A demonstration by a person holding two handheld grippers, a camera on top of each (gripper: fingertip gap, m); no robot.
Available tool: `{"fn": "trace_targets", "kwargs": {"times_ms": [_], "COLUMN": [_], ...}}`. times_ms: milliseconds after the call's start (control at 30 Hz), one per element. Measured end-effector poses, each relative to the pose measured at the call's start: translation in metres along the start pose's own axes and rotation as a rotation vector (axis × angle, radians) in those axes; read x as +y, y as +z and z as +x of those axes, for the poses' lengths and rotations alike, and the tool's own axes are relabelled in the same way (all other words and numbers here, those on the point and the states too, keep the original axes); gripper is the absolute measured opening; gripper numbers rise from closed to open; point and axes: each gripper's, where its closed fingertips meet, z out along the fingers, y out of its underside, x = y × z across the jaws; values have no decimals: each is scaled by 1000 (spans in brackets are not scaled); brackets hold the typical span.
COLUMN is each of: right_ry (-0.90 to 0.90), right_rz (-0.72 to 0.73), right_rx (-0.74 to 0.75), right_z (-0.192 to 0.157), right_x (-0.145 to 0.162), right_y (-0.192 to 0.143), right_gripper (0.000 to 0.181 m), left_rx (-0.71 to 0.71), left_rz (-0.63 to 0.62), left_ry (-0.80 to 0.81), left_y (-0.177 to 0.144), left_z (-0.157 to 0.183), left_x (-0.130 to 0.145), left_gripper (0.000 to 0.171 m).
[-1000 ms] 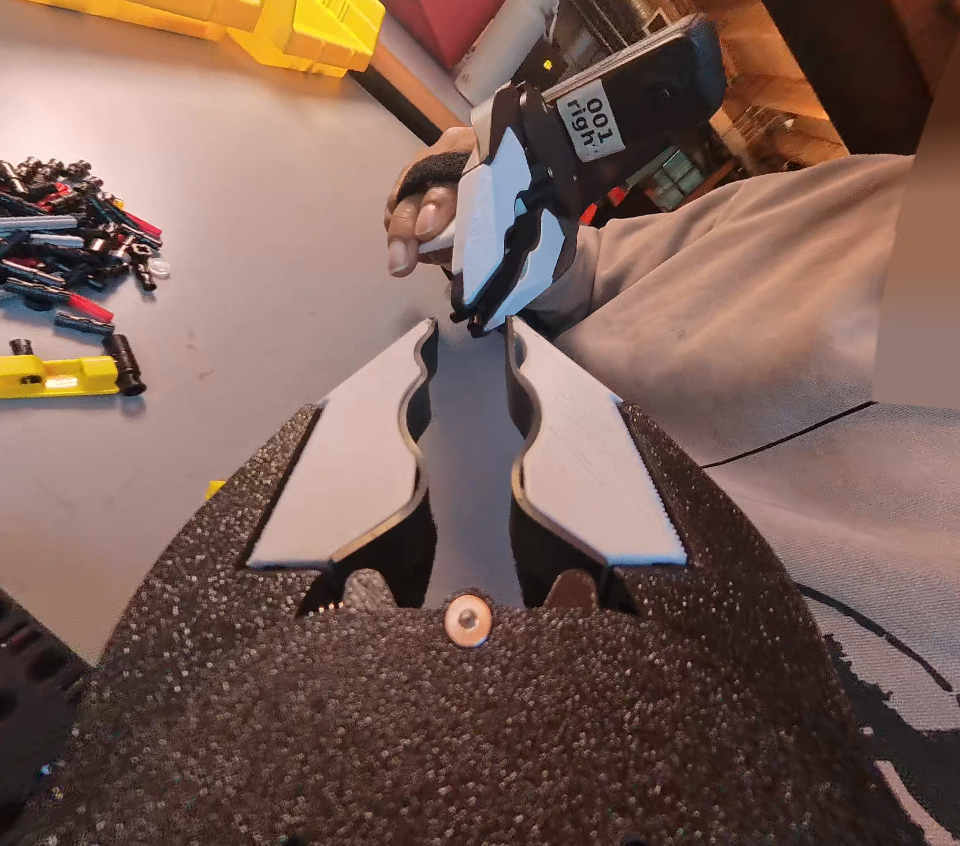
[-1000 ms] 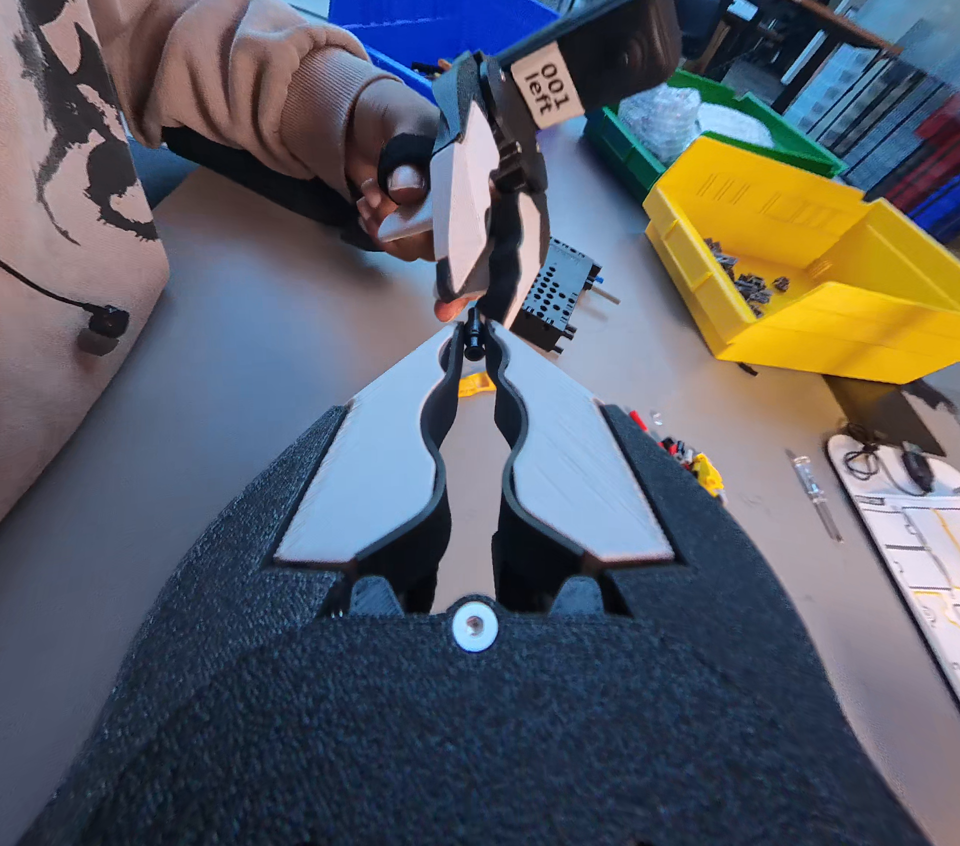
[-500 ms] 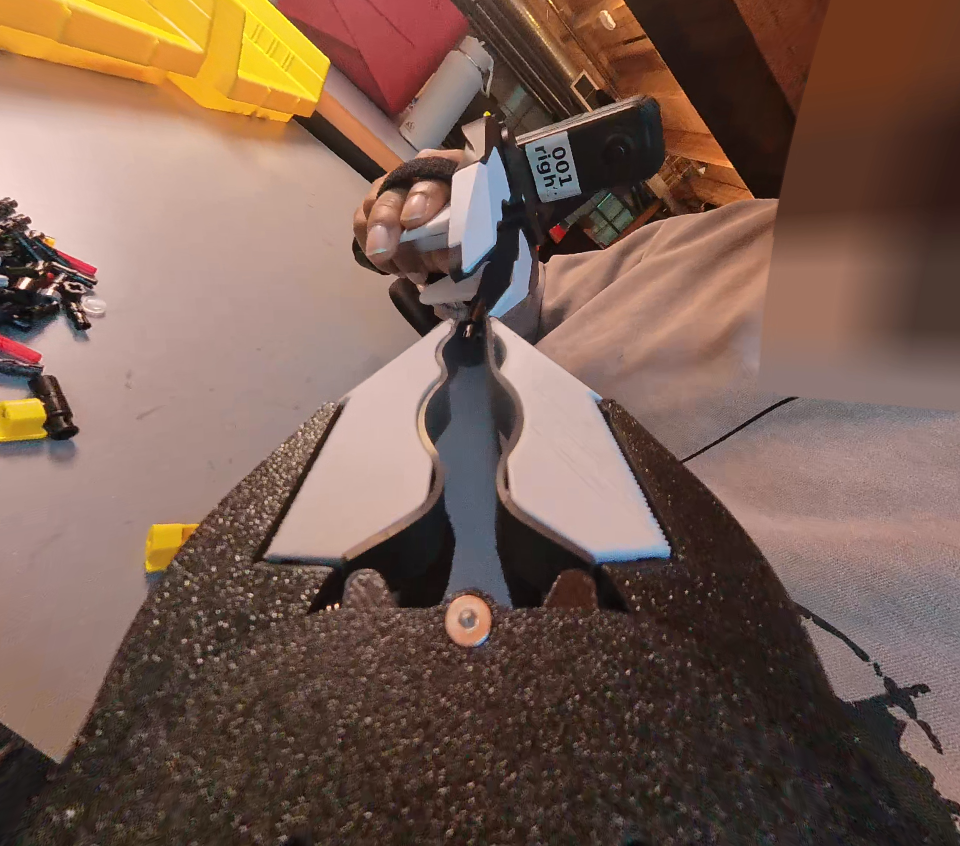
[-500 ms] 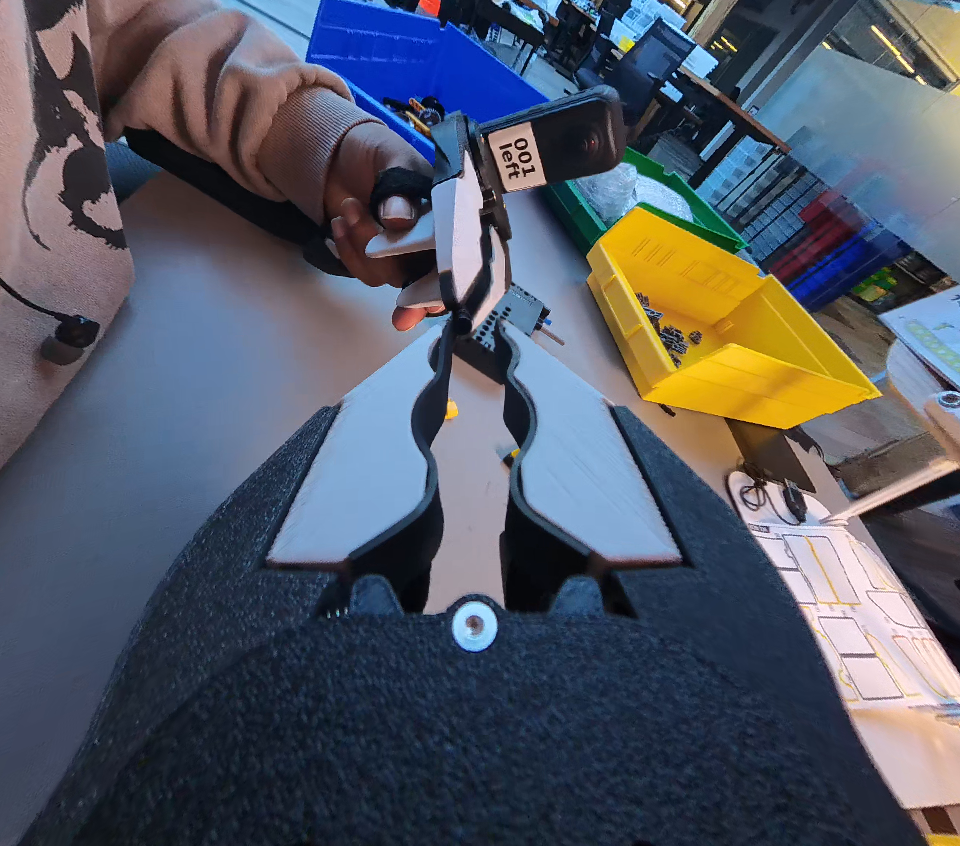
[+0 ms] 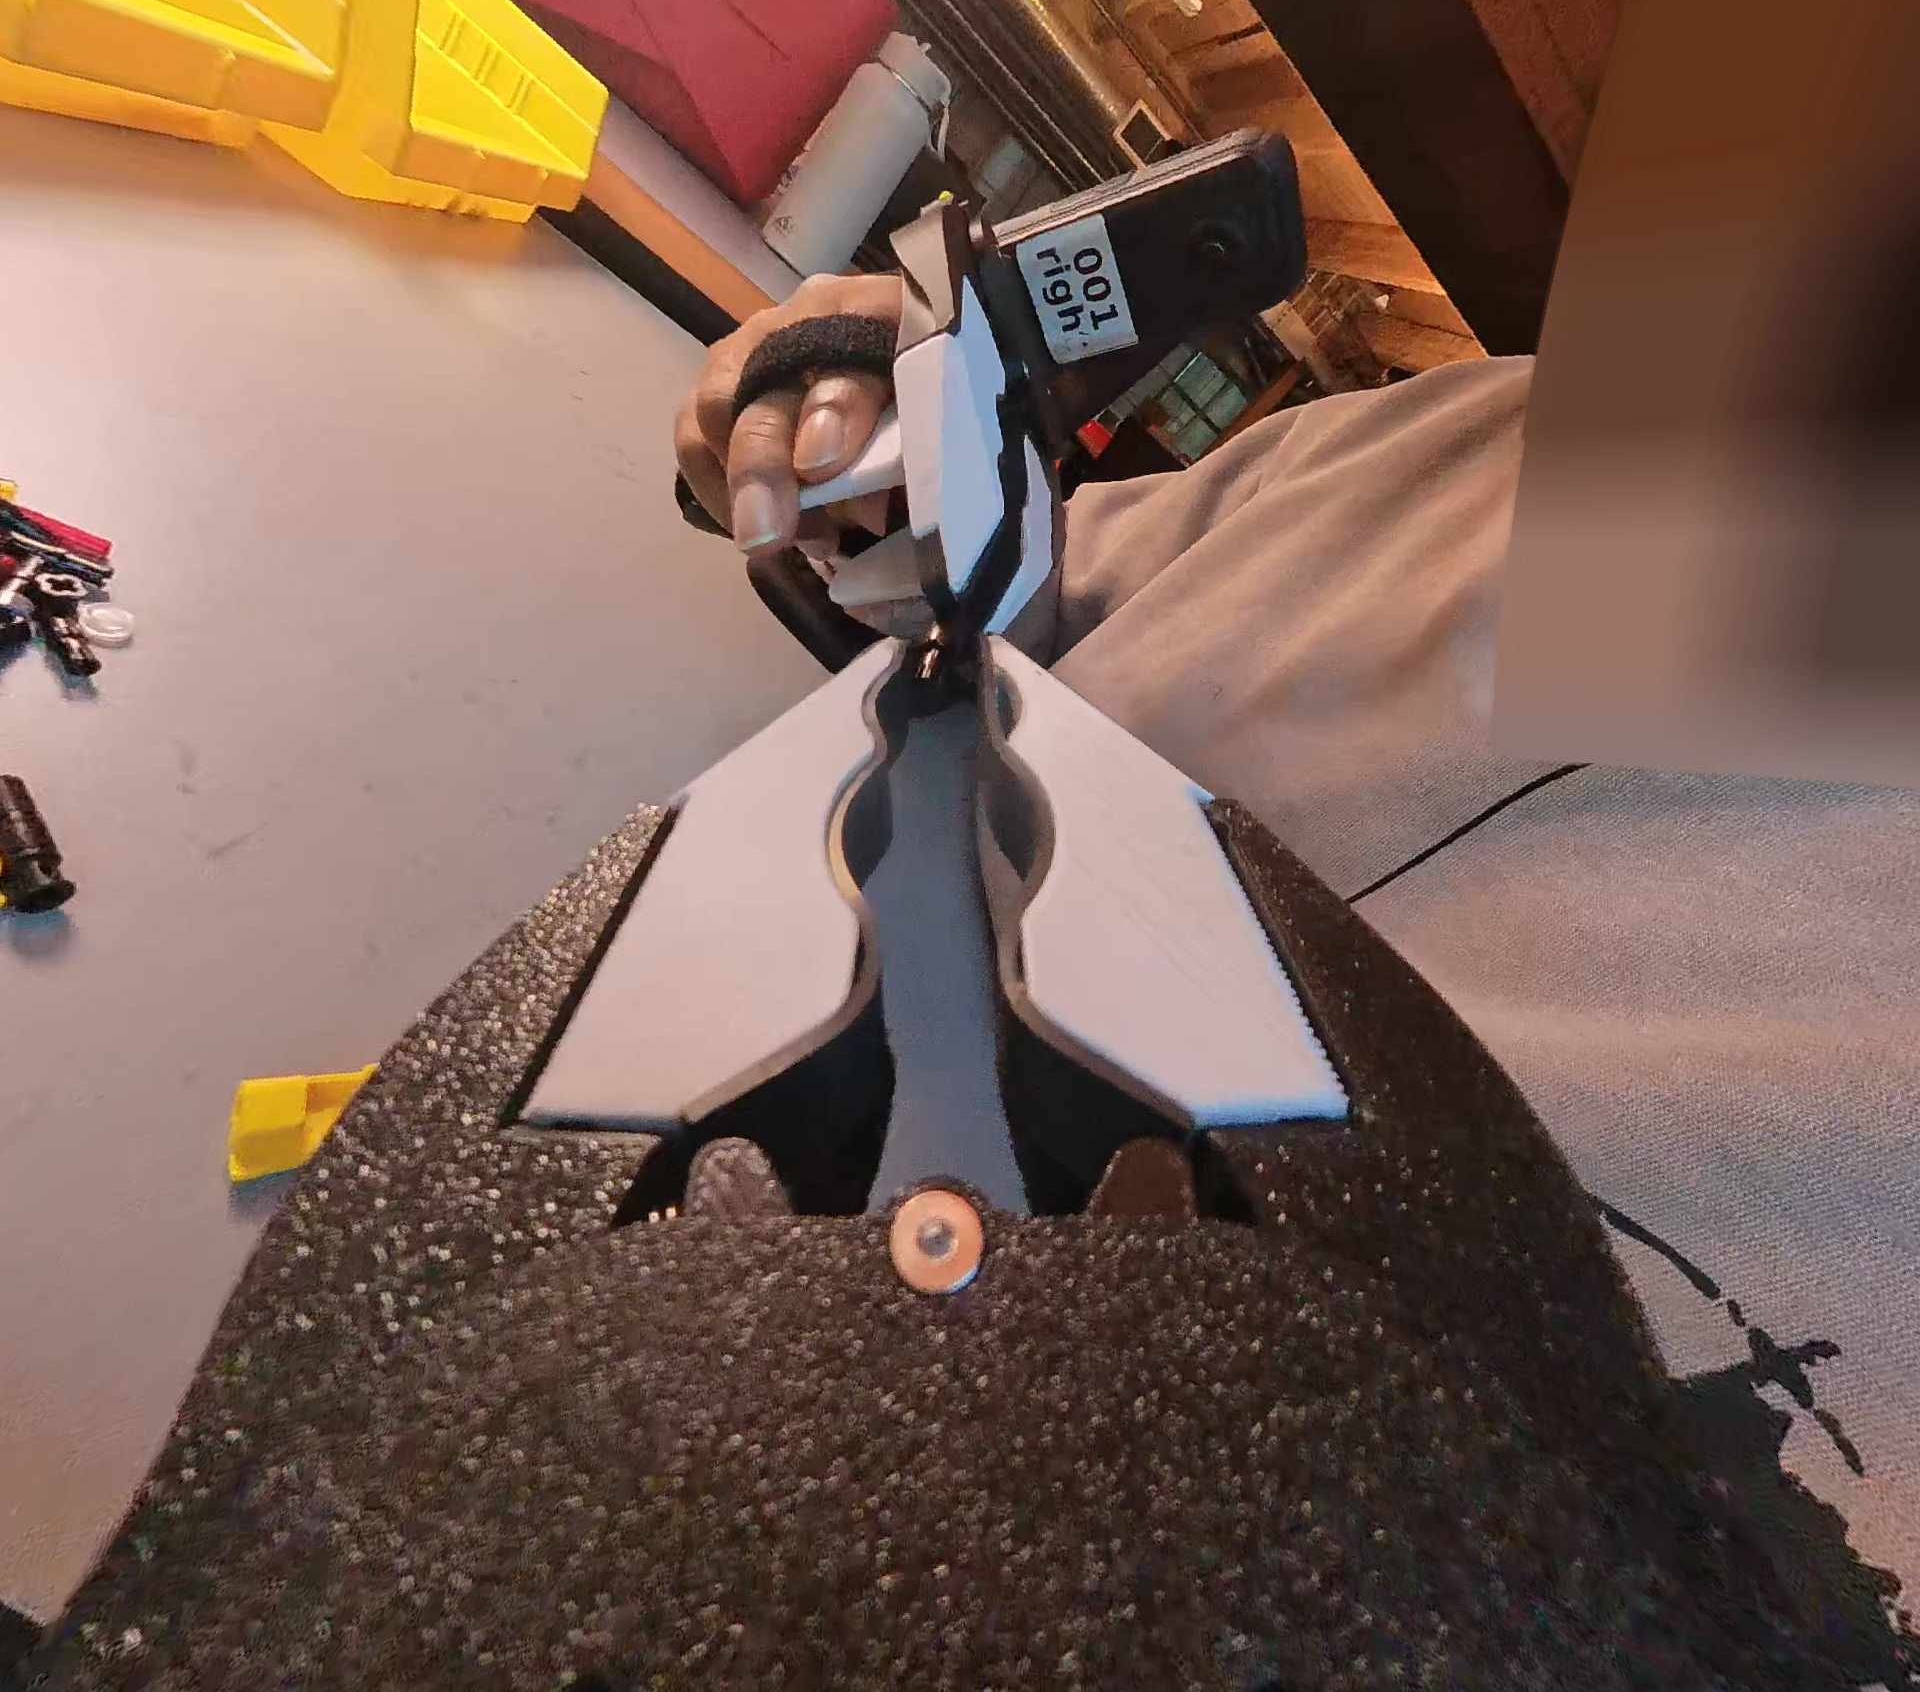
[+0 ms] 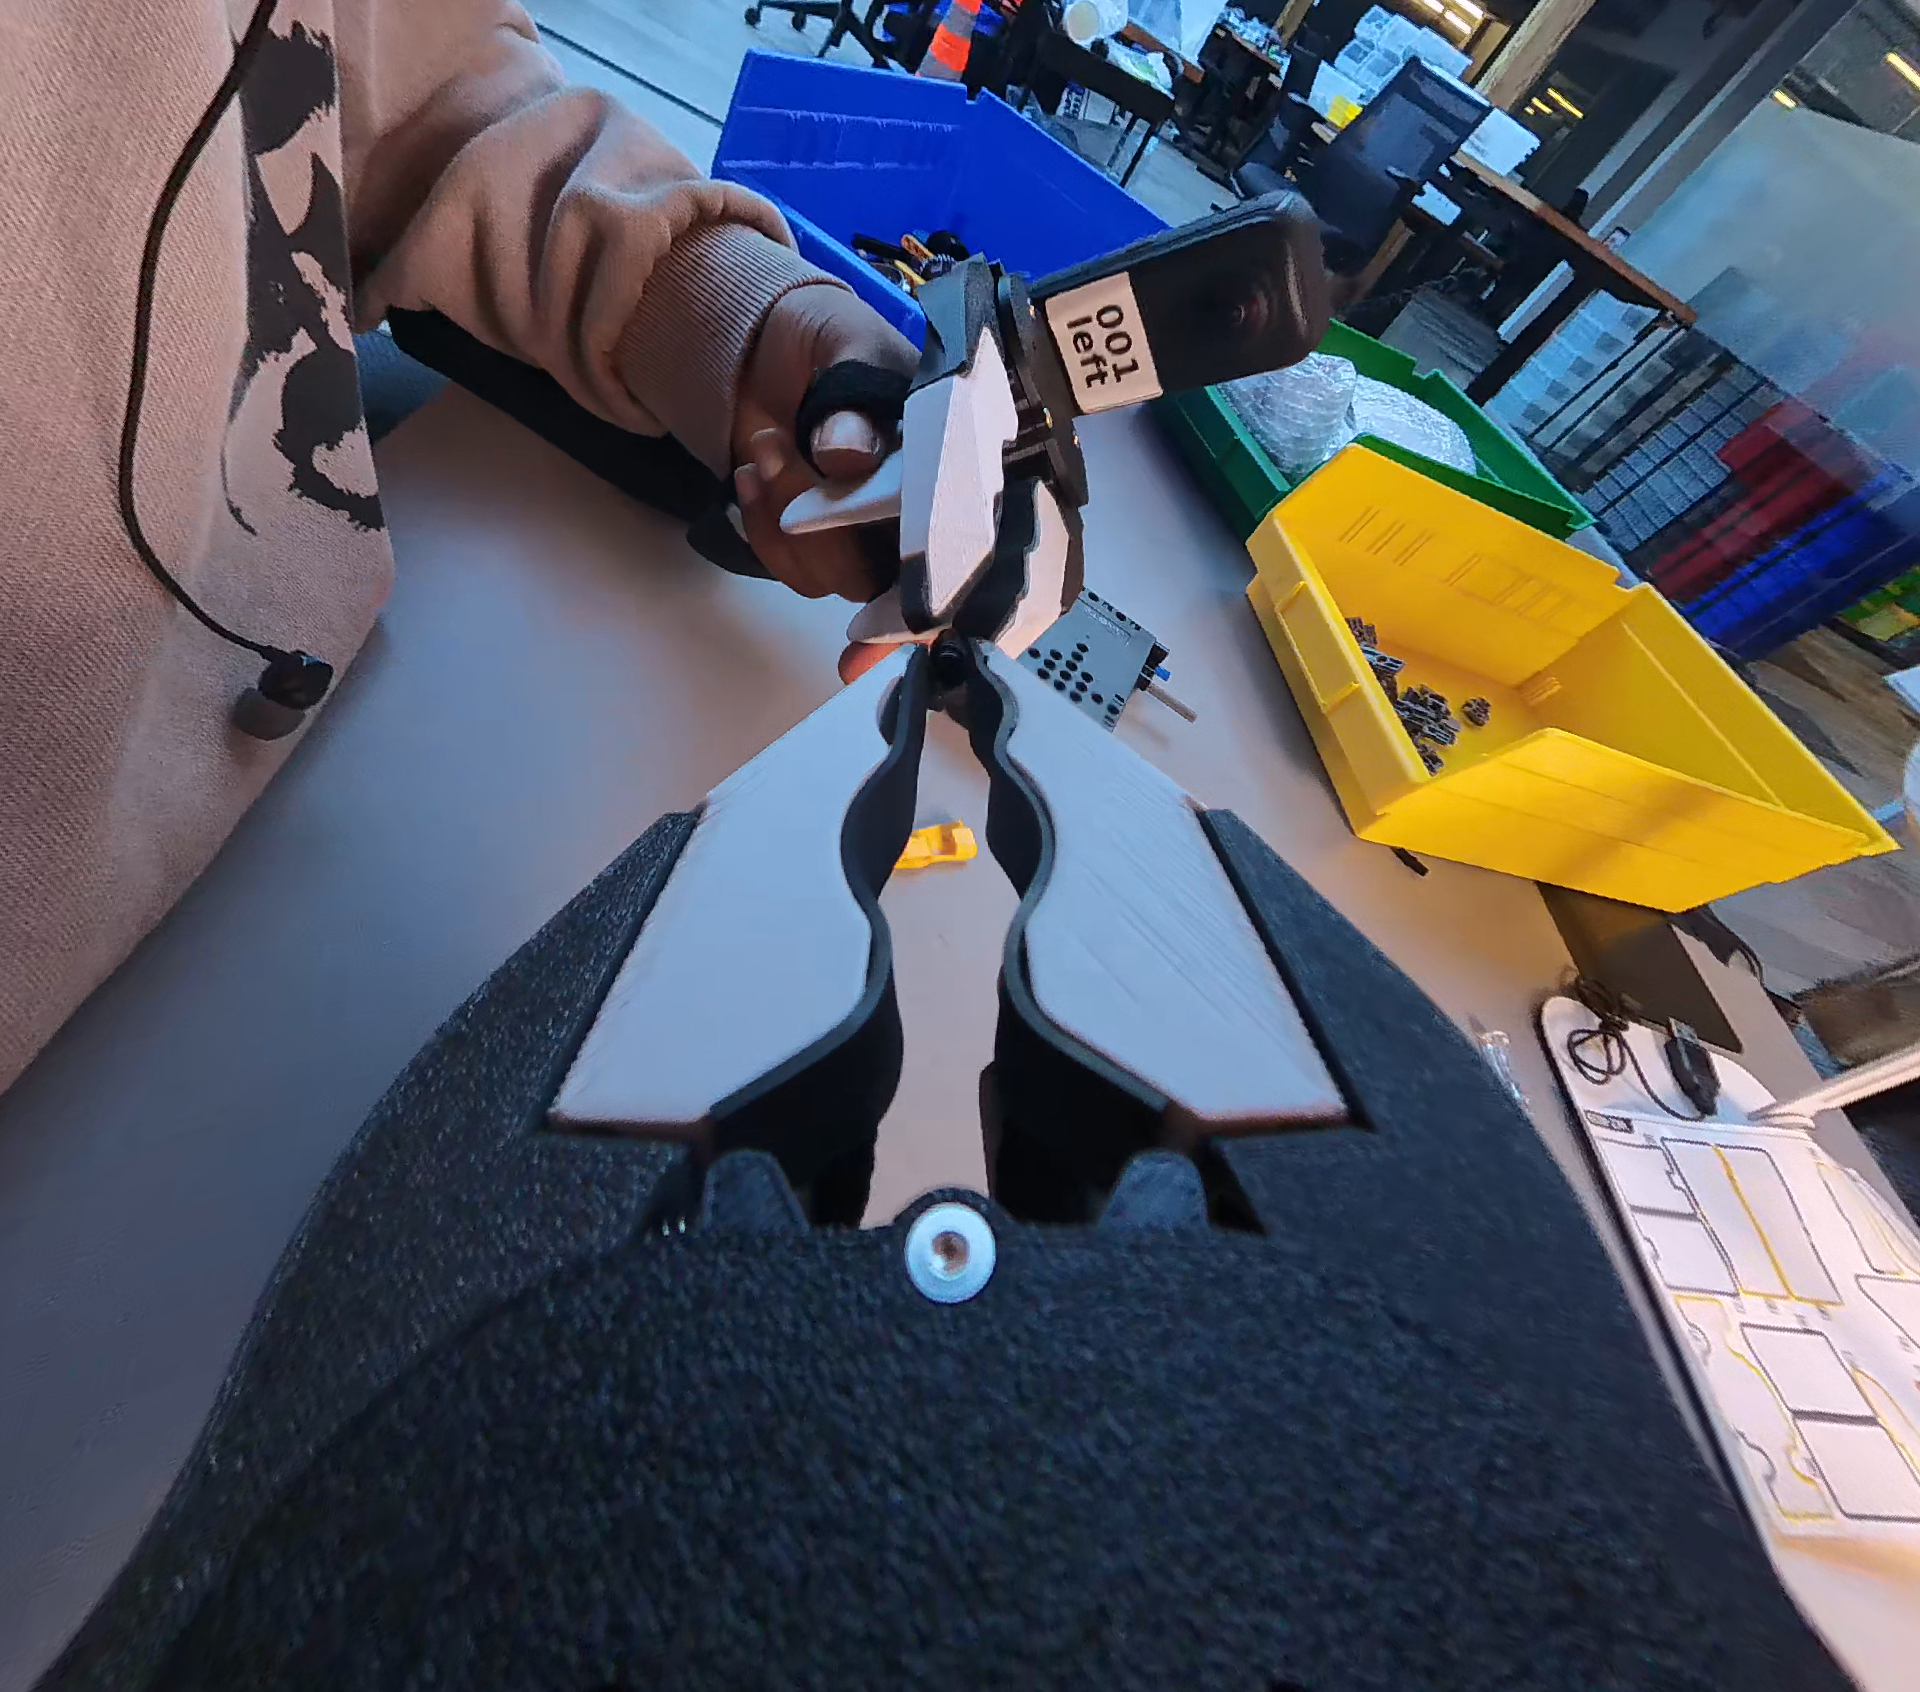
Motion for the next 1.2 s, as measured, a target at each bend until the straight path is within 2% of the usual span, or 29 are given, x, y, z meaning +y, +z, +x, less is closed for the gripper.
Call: {"fn": "trace_targets", "kwargs": {"times_ms": [300,533,633,900,1067,1133,1200], "right_ry": [69,200,259,292,317,339,352], "right_rz": [90,217,265,279,292,303,311], "right_rx": [-49,-130,-159,-196,-206,-200,-203], "right_z": [-5,-9,-10,-13,-14,-11,-10], "right_x": [-12,-26,-31,-31,-32,-31,-32], "right_y": [-2,-7,-8,-7,-6,-8,-9], "right_gripper": [5,5,5,5,5,5,5], "left_rx": [78,227,232,265,241,228,212], "left_rz": [9,56,37,44,31,23,16], "left_ry": [-30,-115,-112,-113,-74,-58,-45], "left_y": [3,5,8,7,6,7,8], "left_z": [10,26,27,34,34,33,32], "left_x": [0,-5,-1,-2,-1,0,1], "left_gripper": [9,16,15,6,7,15,12]}}
